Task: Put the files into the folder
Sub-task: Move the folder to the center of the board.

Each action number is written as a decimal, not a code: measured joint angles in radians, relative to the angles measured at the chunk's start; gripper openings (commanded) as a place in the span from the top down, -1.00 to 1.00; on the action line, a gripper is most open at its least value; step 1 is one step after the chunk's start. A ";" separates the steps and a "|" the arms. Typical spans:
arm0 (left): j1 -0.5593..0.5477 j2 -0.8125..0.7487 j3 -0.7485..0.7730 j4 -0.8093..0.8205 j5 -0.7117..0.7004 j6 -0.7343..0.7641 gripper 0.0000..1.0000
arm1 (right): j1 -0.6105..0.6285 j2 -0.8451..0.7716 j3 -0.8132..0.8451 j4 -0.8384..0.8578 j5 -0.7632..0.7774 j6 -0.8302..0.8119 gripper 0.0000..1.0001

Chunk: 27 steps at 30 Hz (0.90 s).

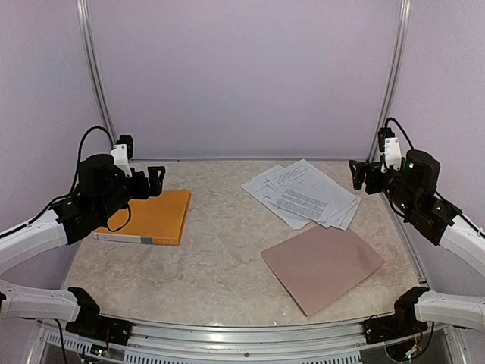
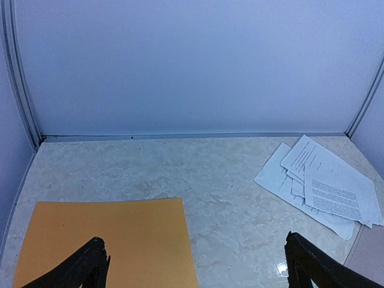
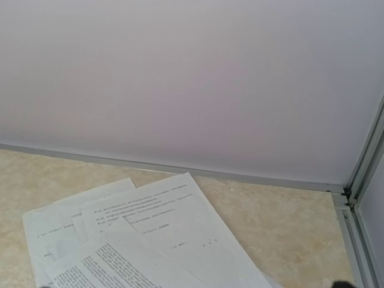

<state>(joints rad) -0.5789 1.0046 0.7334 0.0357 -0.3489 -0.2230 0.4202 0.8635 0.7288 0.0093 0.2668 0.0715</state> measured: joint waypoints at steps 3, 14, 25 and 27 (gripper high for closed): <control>-0.001 0.000 0.000 0.000 0.000 0.000 -0.97 | 0.000 0.000 0.000 -0.001 0.002 0.001 -0.99; -0.026 0.005 0.000 0.000 0.027 0.023 -0.98 | 0.000 0.036 0.032 -0.085 0.028 0.047 -0.99; -0.143 0.161 -0.010 -0.031 0.228 0.064 -0.98 | -0.071 0.288 0.071 -0.309 -0.017 0.301 -0.99; -0.169 0.203 -0.009 -0.045 0.259 0.059 -0.97 | -0.161 0.288 0.013 -0.308 -0.109 0.347 -0.99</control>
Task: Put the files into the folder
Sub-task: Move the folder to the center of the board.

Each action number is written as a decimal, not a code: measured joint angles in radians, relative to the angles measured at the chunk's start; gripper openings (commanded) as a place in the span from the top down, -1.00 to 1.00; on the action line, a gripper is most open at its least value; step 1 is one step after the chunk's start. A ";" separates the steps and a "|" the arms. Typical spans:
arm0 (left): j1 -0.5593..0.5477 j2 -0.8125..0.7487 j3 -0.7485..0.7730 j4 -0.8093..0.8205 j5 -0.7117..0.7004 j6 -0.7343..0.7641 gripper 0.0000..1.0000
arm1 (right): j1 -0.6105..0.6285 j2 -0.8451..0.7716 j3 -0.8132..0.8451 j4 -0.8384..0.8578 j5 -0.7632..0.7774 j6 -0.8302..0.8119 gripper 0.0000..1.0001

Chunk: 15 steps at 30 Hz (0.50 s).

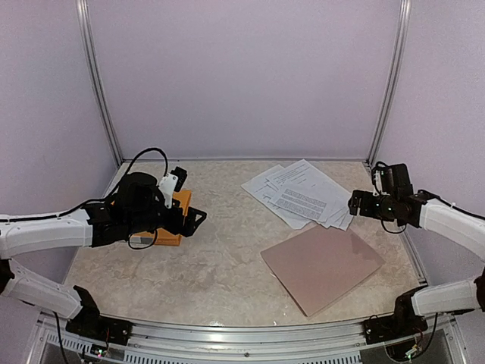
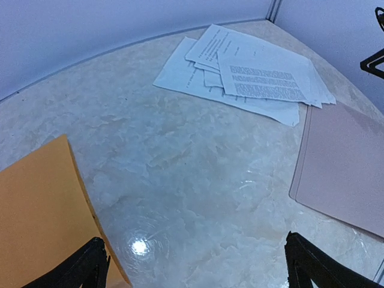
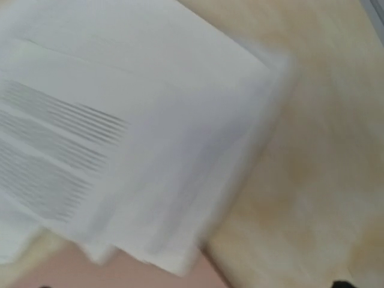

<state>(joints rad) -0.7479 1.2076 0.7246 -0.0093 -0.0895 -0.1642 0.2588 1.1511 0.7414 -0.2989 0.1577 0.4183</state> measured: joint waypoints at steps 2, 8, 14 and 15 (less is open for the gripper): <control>-0.033 0.040 0.000 -0.005 0.020 -0.013 -0.98 | -0.073 -0.008 -0.047 -0.007 -0.059 0.030 -0.99; -0.154 0.210 0.037 0.015 0.061 -0.098 -0.97 | -0.152 -0.005 -0.072 -0.047 -0.163 0.088 -0.99; -0.248 0.415 0.179 0.029 0.071 -0.212 -0.98 | -0.195 0.069 -0.090 -0.050 -0.222 0.119 -0.98; -0.256 0.438 0.199 0.029 0.081 -0.228 -0.98 | -0.200 0.080 -0.097 -0.050 -0.231 0.123 -0.97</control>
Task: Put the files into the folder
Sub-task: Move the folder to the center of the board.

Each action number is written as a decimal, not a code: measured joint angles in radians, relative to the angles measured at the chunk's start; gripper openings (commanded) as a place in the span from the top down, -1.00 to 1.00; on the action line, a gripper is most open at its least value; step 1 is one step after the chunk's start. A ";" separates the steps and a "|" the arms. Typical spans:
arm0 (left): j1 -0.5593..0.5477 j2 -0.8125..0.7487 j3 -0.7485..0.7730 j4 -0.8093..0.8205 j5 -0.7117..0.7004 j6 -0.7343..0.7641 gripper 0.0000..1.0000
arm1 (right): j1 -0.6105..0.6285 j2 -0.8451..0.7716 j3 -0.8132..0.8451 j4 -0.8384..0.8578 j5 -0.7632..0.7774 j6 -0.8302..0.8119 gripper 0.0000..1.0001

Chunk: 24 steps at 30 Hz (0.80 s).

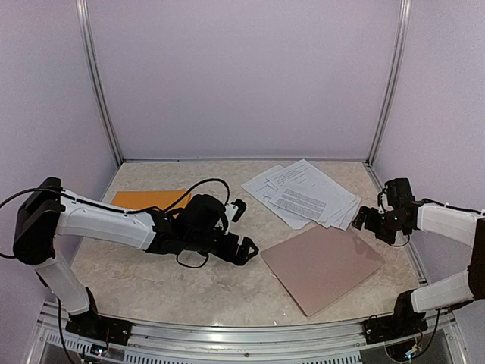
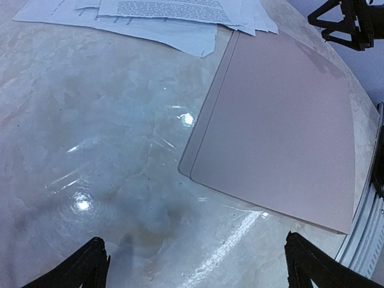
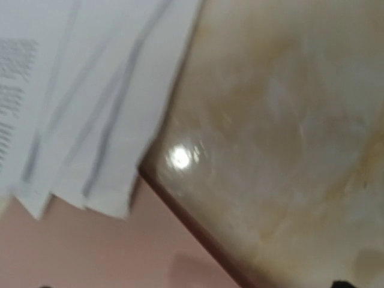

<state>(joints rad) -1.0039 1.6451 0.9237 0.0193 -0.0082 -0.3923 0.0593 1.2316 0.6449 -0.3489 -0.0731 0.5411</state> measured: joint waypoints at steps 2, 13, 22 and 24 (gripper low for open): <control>-0.013 0.047 0.039 0.003 0.023 -0.032 -0.98 | -0.009 0.015 -0.015 0.000 -0.021 0.005 -0.96; -0.018 0.113 0.106 0.006 0.118 -0.127 -0.97 | -0.023 0.051 -0.041 -0.010 -0.096 0.010 -0.94; -0.018 0.168 0.130 0.011 0.178 -0.189 -0.97 | -0.023 0.061 -0.066 -0.024 -0.106 -0.013 -0.92; -0.018 0.178 0.132 0.016 0.192 -0.209 -0.98 | -0.023 0.061 -0.077 -0.023 -0.113 -0.021 -0.89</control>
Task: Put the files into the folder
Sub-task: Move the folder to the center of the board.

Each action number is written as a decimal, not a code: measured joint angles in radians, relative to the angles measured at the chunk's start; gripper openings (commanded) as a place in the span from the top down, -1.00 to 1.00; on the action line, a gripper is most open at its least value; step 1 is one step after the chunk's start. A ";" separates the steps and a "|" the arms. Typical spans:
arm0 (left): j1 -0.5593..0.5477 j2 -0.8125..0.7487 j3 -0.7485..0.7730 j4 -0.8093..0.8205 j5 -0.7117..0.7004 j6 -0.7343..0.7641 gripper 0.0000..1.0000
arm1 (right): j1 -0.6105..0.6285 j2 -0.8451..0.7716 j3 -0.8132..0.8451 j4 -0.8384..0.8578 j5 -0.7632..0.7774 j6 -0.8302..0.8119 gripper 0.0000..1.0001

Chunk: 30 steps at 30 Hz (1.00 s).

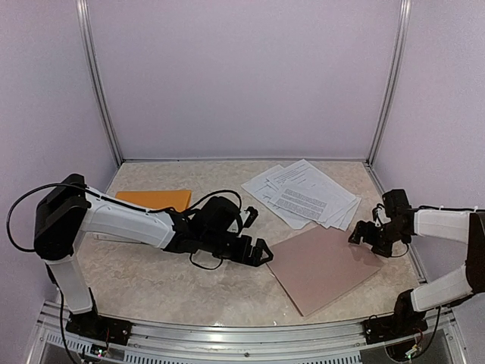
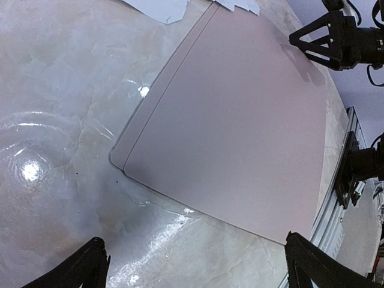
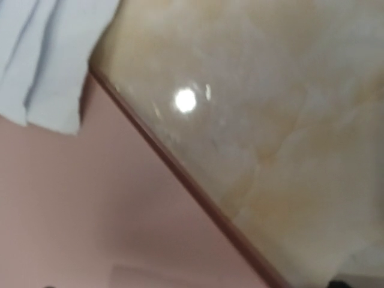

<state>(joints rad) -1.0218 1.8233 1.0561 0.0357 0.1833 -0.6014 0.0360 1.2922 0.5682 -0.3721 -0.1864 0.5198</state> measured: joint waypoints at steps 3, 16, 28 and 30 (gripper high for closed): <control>0.000 0.013 0.000 0.002 0.014 -0.031 -0.98 | 0.000 -0.012 -0.018 0.012 -0.017 -0.006 -0.84; 0.048 0.008 -0.057 -0.010 -0.013 -0.163 -0.90 | 0.257 -0.037 -0.096 0.189 -0.052 0.138 -0.65; 0.077 -0.273 -0.244 -0.182 -0.098 -0.265 -0.92 | 0.447 0.222 0.021 0.460 -0.030 0.230 -0.55; 0.069 -0.312 -0.264 -0.200 -0.098 -0.280 -0.92 | 0.460 0.257 0.045 0.484 -0.031 0.230 -0.55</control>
<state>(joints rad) -0.9524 1.5108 0.7925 -0.1638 0.0856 -0.8810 0.4961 1.5490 0.6136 0.1123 -0.2169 0.7502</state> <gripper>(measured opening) 0.959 0.775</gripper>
